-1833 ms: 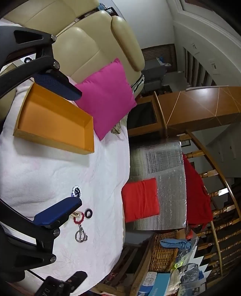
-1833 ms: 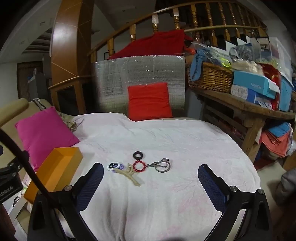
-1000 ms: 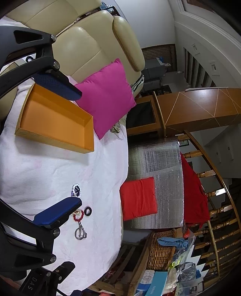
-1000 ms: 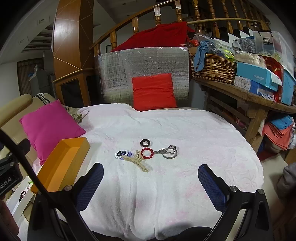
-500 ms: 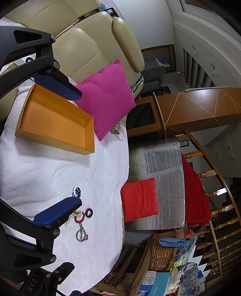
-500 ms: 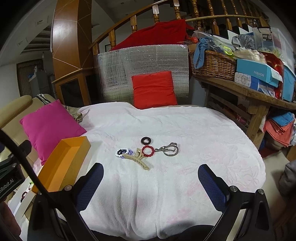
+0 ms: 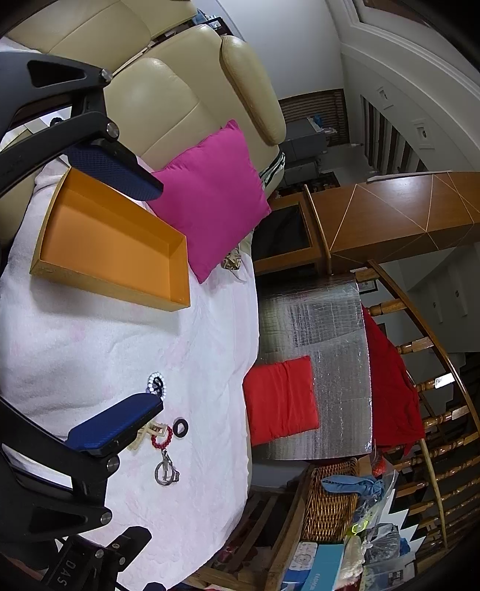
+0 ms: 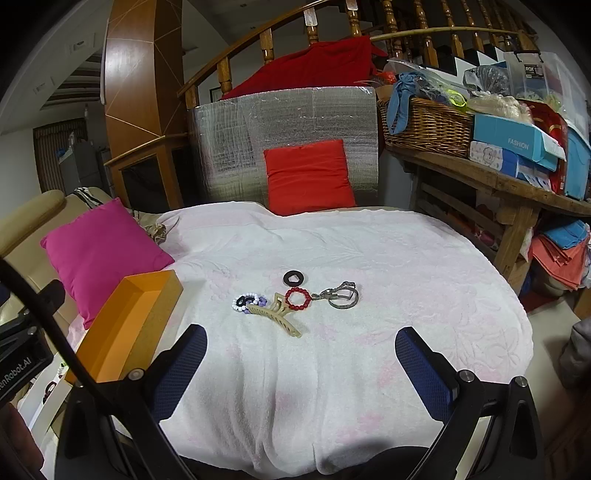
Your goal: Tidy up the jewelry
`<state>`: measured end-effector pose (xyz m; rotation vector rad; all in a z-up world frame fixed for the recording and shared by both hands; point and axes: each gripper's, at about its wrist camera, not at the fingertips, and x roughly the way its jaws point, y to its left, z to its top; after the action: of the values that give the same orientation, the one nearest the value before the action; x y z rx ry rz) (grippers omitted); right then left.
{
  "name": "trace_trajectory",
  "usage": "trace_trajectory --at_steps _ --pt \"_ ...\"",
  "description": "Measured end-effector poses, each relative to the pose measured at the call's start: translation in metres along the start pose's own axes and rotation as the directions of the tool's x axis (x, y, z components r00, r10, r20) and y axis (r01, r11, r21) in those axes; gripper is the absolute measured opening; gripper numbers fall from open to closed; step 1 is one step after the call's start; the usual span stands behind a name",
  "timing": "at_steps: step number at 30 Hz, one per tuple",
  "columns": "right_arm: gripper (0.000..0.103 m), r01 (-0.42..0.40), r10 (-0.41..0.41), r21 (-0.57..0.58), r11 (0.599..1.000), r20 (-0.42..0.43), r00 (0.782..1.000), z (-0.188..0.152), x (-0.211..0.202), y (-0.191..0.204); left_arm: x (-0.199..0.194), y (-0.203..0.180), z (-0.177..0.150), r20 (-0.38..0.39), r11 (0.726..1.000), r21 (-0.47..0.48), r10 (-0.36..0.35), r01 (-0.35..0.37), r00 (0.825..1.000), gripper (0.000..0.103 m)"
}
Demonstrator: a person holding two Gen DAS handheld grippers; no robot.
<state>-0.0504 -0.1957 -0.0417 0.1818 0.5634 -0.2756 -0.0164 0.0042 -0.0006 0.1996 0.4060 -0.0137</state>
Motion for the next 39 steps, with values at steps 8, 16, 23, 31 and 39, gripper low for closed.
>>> trace_trajectory --at_steps 8,16,23,31,39 --pt "0.103 -0.005 0.005 0.004 1.0 -0.006 1.0 0.0 0.003 -0.001 0.003 -0.002 -0.001 -0.004 1.0 0.006 0.006 -0.006 1.0 0.103" --pt "0.103 -0.007 0.007 0.012 1.0 -0.017 1.0 0.001 0.011 -0.004 0.012 -0.004 -0.001 -0.017 1.0 0.013 0.011 -0.011 1.0 0.103" --pt "0.103 -0.012 0.012 0.016 1.0 -0.031 0.999 0.002 0.024 -0.005 0.024 -0.007 -0.002 -0.034 1.0 0.016 0.02 -0.019 0.999 0.103" --pt "0.103 -0.013 0.015 0.04 0.999 -0.066 0.998 0.002 0.047 -0.013 0.046 -0.018 -0.002 -0.066 0.999 0.036 0.021 -0.019 0.998 0.103" --pt "0.103 0.011 -0.003 0.084 0.996 -0.089 0.996 0.006 0.082 -0.039 0.077 -0.038 -0.001 -0.098 0.999 0.049 -0.004 0.009 0.995 0.103"
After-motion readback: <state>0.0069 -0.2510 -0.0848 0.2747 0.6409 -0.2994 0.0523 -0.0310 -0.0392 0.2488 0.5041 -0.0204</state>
